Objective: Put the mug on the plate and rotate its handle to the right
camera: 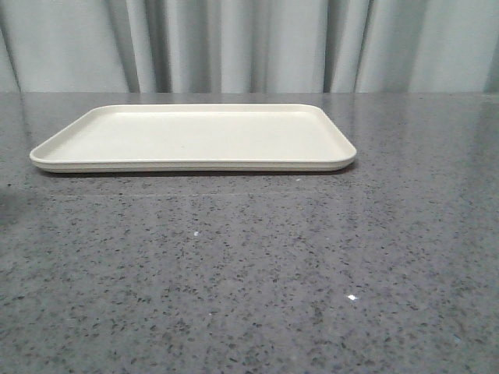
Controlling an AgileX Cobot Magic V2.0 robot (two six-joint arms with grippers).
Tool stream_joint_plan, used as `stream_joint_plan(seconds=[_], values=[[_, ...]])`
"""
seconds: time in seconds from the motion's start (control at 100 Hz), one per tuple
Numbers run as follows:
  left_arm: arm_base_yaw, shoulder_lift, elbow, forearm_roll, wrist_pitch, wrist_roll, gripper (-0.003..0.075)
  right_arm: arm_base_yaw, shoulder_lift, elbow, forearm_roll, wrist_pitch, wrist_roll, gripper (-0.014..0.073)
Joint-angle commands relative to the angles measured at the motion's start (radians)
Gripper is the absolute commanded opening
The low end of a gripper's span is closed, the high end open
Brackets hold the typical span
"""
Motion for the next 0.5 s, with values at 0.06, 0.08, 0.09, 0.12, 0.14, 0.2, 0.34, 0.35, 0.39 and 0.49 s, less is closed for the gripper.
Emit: stream_joint_plan(seconds=[0.06,0.08,0.09,0.12,0.14,0.2,0.34,0.35,0.39,0.49], values=[[0.004,0.15,-0.206,-0.032,0.148,-0.005,-0.002,-0.005,0.143,-0.163,0.001,0.051,0.0,-0.0067],[0.004,0.168,-0.23,-0.036,0.178,-0.005,-0.002,-0.005,0.154,-0.182,0.001,0.068,0.0,-0.0067],[0.004,0.175,-0.238,-0.041,0.187,-0.005,-0.002,-0.005,0.165,-0.189,0.001,0.08,0.0,-0.0067],[0.004,0.206,-0.269,-0.049,0.231,-0.005,-0.002,-0.005,0.186,-0.213,0.001,0.105,0.0,-0.0067],[0.004,0.218,-0.291,-0.056,0.254,-0.005,-0.002,-0.005,0.201,-0.232,0.001,0.123,0.0,-0.0067],[0.004,0.266,-0.35,-0.066,0.3,-0.005,-0.002,-0.005,0.243,-0.281,0.001,0.171,0.0,-0.0067],[0.004,0.344,-0.443,-0.082,0.379,-0.005,-0.002,-0.005,0.33,-0.371,0.001,0.313,0.0,-0.0067],[0.004,0.348,-0.447,-0.084,0.388,-0.005,-0.002,-0.005,0.334,-0.374,0.001,0.328,0.0,-0.0067],[0.004,0.367,-0.465,-0.086,0.413,-0.005,-0.002,-0.005,0.355,-0.393,0.001,0.367,0.0,-0.0067],[0.004,0.41,-0.491,-0.104,0.508,-0.005,-0.002,-0.005,0.386,-0.408,0.001,0.435,0.0,-0.0067]])
